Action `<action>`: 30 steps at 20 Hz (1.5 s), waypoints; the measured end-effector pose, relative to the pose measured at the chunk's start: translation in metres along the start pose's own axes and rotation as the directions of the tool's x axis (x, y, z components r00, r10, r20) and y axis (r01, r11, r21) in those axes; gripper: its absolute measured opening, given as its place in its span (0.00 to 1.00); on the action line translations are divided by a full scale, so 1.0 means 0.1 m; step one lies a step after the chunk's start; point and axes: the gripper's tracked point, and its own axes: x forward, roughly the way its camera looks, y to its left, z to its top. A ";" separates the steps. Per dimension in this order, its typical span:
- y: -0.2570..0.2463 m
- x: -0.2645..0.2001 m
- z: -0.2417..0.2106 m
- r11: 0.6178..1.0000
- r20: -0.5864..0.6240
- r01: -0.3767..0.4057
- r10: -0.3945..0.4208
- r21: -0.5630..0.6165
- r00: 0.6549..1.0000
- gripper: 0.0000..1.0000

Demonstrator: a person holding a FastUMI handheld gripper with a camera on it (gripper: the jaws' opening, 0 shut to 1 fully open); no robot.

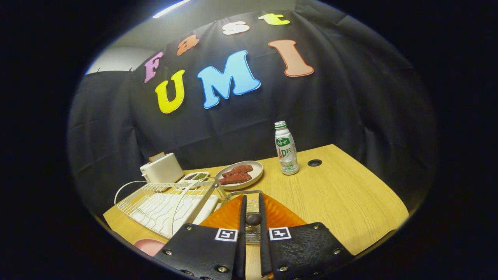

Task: Take the plate from the dish rack, then take the spoon from the basket and place it into the plate.

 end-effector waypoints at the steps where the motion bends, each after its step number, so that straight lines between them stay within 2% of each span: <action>1: 0.03 -0.05 0.00 1.000 -0.006 0.016 -0.016 -0.005 1.000 0.15; 3: 0.11 -0.09 0.00 0.999 -0.034 0.028 -0.029 -0.027 0.999 0.15; 4: 0.16 -0.08 0.04 0.998 -0.033 0.031 -0.032 -0.046 0.999 0.09; 11: 0.26 -0.08 0.16 0.996 -0.059 0.052 -0.057 -0.074 0.997 0.09; 20: 0.38 -0.12 0.78 0.988 -0.016 0.066 -0.069 -0.141 0.998 0.09; 26: 0.67 -0.44 1.05 0.976 0.017 0.072 -0.071 -0.203 0.997 0.09; 30: 0.81 -0.78 1.23 0.964 0.071 0.131 -0.117 -0.230 0.991 0.09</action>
